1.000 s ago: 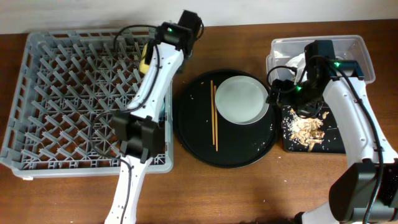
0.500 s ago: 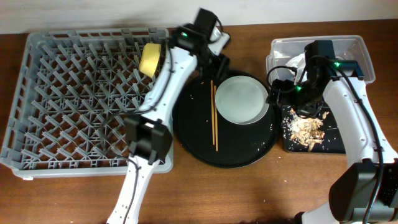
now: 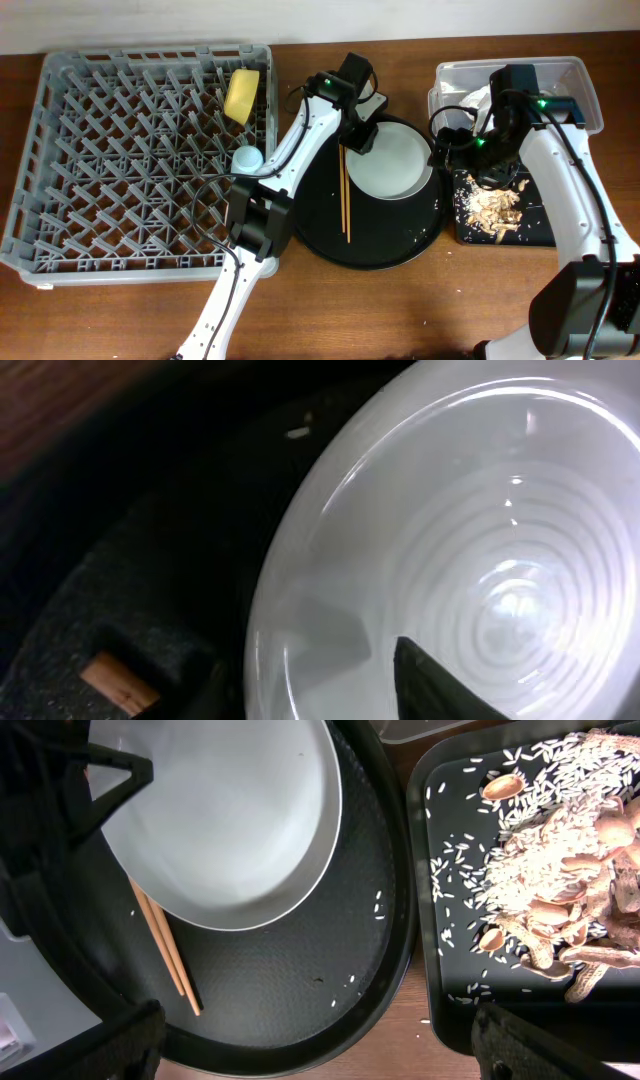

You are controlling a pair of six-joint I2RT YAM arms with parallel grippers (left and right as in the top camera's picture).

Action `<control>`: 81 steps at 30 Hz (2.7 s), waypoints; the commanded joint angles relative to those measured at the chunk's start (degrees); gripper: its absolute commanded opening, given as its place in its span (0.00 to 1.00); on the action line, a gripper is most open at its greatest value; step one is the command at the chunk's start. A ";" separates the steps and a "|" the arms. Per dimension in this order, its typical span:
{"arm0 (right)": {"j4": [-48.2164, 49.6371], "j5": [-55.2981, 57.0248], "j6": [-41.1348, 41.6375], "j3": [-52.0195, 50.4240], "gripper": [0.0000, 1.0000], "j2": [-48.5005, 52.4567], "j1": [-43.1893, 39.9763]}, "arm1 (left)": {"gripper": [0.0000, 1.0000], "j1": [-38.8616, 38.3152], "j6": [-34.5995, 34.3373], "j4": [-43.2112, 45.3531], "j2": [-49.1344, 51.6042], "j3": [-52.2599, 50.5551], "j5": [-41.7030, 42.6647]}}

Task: Sort waste into correct bins and load items into the dishwasher rack
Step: 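Grasp the white plate edge with the left gripper and lift it, then stand the white plate upright in the rack with the left gripper, then grasp one wooden chopstick with the left gripper and place it in the rack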

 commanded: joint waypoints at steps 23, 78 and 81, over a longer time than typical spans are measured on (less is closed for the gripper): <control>0.17 0.50 0.00 0.96 0.98 -0.55 -0.07 | 0.00 8.52 -4.15 -15.15 -10.38 23.56 -6.12; 0.17 0.50 0.00 0.96 0.99 -0.55 -0.07 | 0.53 1.33 -15.72 -5.77 -17.81 -18.27 -10.32; 0.17 0.50 0.00 0.96 0.98 -0.55 -0.07 | 0.52 1.22 -18.03 -3.87 -14.03 -18.53 -11.72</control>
